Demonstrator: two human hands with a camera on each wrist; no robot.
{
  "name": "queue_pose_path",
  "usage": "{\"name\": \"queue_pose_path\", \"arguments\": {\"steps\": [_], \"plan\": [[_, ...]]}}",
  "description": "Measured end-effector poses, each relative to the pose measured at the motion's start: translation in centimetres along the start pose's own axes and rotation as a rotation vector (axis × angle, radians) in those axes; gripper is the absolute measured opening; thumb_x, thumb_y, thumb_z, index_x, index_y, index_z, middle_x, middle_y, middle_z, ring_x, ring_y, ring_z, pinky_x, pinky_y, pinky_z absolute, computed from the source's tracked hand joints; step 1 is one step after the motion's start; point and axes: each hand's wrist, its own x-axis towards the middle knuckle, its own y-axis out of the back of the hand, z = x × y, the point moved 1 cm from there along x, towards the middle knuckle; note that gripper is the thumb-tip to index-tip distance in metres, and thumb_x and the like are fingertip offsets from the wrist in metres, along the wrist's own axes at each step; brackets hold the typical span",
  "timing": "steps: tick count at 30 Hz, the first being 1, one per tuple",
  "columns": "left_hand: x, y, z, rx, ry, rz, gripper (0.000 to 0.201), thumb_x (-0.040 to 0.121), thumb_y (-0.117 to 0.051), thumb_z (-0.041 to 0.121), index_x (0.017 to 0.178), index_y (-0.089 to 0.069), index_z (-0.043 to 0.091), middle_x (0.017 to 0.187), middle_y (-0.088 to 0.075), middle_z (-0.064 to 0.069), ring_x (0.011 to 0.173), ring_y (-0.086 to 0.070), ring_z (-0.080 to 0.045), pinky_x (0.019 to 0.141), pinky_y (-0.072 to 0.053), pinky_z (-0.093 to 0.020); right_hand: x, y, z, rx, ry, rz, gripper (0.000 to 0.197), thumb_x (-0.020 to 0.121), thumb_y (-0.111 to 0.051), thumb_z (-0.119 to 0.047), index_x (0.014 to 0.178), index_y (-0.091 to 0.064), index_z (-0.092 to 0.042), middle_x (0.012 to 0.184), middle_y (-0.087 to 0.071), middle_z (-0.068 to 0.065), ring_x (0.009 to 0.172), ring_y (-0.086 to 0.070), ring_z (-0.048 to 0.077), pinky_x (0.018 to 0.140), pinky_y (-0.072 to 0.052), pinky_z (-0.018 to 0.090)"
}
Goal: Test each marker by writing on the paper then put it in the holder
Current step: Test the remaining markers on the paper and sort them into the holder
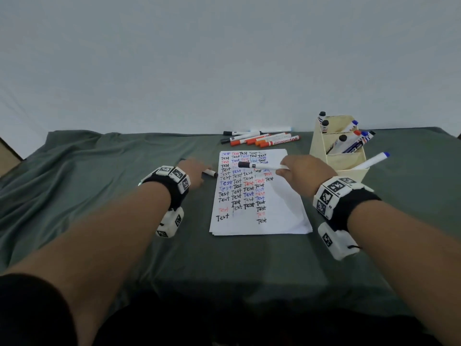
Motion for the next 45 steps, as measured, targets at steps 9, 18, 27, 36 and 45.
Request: {"name": "queue_pose_path", "arguments": {"steps": [9,18,27,36,45], "plan": [[5.0,0.1,-2.0,0.209,0.024,0.011,0.028,0.097,-0.059,0.029,0.124,-0.061,0.03,0.127,-0.053,-0.008,0.119,-0.052,-0.032,0.091,-0.047,-0.038,0.1,-2.5,0.8,0.114,-0.115,-0.031,0.034,0.106,-0.047,-0.043,0.117,-0.061,-0.014,0.087,-0.063,0.002,0.08,-0.061,0.023,0.066,-0.045,0.034],[11.9,5.9,0.4,0.132,-0.099,0.161,0.013,0.099,-0.053,0.03,0.107,-0.063,0.031,0.086,-0.059,0.006,0.084,-0.06,-0.02,0.071,-0.048,-0.032,0.9,-2.4,2.3,0.091,-0.14,-0.048,0.034,0.105,-0.047,-0.048,0.112,-0.062,-0.019,0.08,-0.059,-0.002,0.073,-0.057,0.018,0.06,-0.038,0.031],[18.7,7.2,4.5,0.03,-0.149,0.281,0.055,0.092,-0.049,0.006,0.14,-0.052,0.033,0.122,-0.058,-0.006,0.108,-0.059,-0.029,0.084,-0.053,-0.039,1.0,-2.7,2.3,-0.001,-0.127,-0.063,0.036,0.104,-0.043,-0.052,0.116,-0.062,-0.024,0.098,-0.07,0.003,0.083,-0.057,0.023,0.068,-0.04,0.031],[17.1,4.6,4.6,-0.12,-0.167,0.178,0.043,0.104,-0.043,0.03,0.146,-0.047,0.025,0.15,-0.039,-0.01,0.131,-0.046,-0.03,0.109,-0.04,-0.043,0.9,-2.7,2.3,0.004,-0.124,-0.057,0.036,0.105,-0.044,-0.052,0.113,-0.062,-0.022,0.096,-0.07,0.004,0.08,-0.056,0.024,0.067,-0.04,0.032],[10.4,2.1,2.2,-0.044,-0.211,0.121,0.052,0.101,-0.042,0.056,0.138,-0.054,0.021,0.127,-0.061,0.001,0.112,-0.06,-0.022,0.093,-0.048,-0.037,0.4,-2.2,1.7,0.015,-0.111,-0.071,0.037,0.105,-0.046,-0.049,0.116,-0.061,-0.016,0.1,-0.069,0.006,0.079,-0.053,0.022,0.067,-0.039,0.031]]}}
